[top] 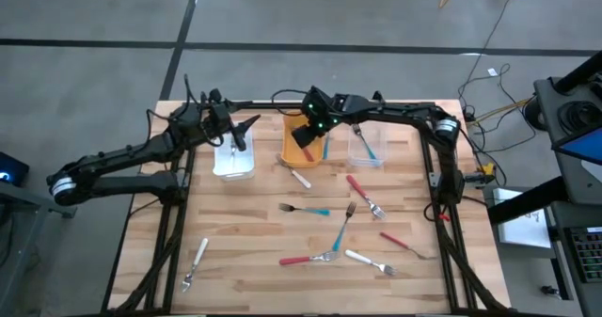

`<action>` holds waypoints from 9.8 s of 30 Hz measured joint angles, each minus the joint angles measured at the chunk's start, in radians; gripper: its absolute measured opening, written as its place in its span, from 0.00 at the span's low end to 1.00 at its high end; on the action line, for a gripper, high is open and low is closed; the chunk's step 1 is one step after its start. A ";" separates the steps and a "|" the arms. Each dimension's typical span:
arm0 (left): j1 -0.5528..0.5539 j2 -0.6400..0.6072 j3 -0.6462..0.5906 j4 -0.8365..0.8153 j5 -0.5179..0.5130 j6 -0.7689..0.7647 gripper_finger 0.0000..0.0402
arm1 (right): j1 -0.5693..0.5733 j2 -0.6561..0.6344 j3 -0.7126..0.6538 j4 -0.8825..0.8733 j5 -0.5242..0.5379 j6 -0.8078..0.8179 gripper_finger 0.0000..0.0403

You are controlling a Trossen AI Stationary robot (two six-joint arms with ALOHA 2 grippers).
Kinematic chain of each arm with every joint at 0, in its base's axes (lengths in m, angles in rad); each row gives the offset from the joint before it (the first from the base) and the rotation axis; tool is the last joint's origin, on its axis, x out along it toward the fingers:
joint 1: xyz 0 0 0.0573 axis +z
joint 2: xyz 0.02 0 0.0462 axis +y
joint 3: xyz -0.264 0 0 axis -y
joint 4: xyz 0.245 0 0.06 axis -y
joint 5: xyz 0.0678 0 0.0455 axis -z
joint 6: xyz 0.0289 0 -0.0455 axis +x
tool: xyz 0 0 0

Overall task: Sort silverware by color (type)
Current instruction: Put the blue fork into the transparent bin, then put the white fork into the white bin

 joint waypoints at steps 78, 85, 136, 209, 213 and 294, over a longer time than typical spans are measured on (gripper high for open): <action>-0.702 0.178 0.003 -0.141 -0.289 -0.508 0.50 | 0.535 0.060 -0.277 0.268 0.222 -0.306 0.25; -0.703 0.178 0.003 -0.141 -0.290 -0.490 0.50 | 0.536 0.134 -0.229 0.255 0.268 -0.286 0.28; -0.692 -0.180 0.021 -0.275 -0.552 0.210 0.50 | -0.027 -0.420 -0.254 -0.417 0.289 0.080 0.02; -0.692 -0.179 0.021 -0.274 -0.550 0.176 0.50 | -0.019 -0.599 -0.704 0.168 0.388 0.027 0.13; -0.692 -0.179 0.021 -0.276 -0.549 0.128 0.50 | 0.097 -0.624 -0.756 0.311 0.498 0.015 0.13; -1.311 0.618 0.150 -1.063 0.191 -1.773 0.18 | 0.327 -0.625 -0.817 0.641 0.567 -0.173 0.13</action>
